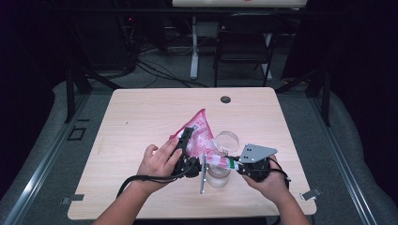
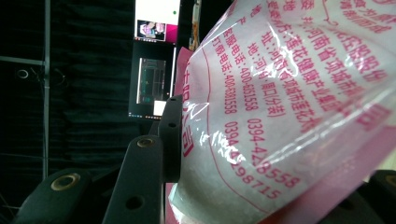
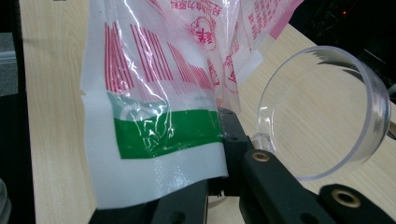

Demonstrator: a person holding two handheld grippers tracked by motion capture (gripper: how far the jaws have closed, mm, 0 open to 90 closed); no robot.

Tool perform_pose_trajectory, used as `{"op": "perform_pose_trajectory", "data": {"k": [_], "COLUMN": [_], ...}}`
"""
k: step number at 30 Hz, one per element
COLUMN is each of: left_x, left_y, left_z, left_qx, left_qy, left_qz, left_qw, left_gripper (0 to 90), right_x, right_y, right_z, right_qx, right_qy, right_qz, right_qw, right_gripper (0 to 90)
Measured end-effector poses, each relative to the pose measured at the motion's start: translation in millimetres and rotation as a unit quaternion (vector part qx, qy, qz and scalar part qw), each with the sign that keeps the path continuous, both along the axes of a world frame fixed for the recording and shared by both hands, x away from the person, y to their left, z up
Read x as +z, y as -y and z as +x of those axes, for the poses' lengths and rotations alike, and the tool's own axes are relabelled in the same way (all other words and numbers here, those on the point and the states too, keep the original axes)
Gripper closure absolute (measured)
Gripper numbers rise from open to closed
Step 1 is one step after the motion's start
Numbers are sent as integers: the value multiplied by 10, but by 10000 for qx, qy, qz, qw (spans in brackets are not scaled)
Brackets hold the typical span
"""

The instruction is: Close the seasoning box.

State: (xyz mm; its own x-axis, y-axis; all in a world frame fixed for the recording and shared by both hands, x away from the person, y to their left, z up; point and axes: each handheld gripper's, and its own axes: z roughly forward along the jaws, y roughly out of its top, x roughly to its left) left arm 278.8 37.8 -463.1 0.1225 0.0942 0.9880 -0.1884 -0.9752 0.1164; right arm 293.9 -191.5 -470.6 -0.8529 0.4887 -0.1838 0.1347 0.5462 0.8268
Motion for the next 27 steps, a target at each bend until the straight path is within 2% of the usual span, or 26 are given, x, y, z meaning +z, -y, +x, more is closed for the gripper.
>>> {"op": "perform_pose_trajectory", "data": {"k": [27], "left_x": [18], "left_y": [28], "left_z": [-20], "left_qx": [-42], "left_qy": [53], "left_qz": [-10], "left_qw": [10000], "left_gripper": [650], "right_x": [3], "right_y": [20], "right_z": [4], "right_qx": [-34], "right_qy": [-1], "right_qz": [-2], "right_qw": [10000], "right_gripper": [900]}}
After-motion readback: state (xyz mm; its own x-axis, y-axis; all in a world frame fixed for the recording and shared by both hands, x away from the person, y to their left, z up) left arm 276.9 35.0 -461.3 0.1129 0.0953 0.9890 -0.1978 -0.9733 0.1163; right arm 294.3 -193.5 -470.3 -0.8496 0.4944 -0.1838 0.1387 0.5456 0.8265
